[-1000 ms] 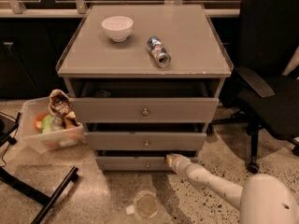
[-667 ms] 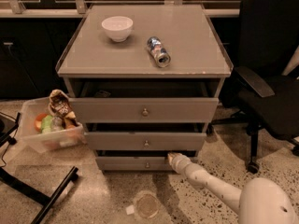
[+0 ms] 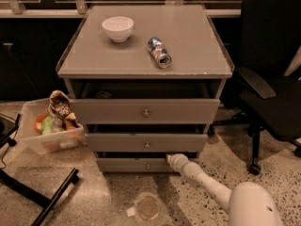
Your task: Open bottom drawer
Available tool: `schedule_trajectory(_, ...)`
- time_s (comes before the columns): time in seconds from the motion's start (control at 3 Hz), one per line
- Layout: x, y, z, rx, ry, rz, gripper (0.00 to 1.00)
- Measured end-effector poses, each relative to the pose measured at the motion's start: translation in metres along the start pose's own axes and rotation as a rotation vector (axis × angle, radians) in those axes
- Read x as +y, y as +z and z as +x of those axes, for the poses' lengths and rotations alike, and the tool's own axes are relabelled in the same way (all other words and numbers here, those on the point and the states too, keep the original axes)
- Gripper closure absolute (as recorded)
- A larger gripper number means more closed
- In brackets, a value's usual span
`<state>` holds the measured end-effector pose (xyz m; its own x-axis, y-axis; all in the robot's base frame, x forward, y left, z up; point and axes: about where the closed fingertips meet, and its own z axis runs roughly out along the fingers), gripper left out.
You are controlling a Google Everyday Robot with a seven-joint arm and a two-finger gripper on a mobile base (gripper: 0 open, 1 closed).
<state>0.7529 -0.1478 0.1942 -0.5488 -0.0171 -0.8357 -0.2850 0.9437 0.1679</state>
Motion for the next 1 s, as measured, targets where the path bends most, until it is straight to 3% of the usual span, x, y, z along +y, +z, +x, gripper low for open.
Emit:
schedule_trajectory(0.67, 0.002, 0.006, 0.001, 0.017, 0.012, -0.011, 1.0)
schedule_trajectory(1.0, 0.014, 0.012, 0.007, 0.077, 0.053, -0.022, 1.0)
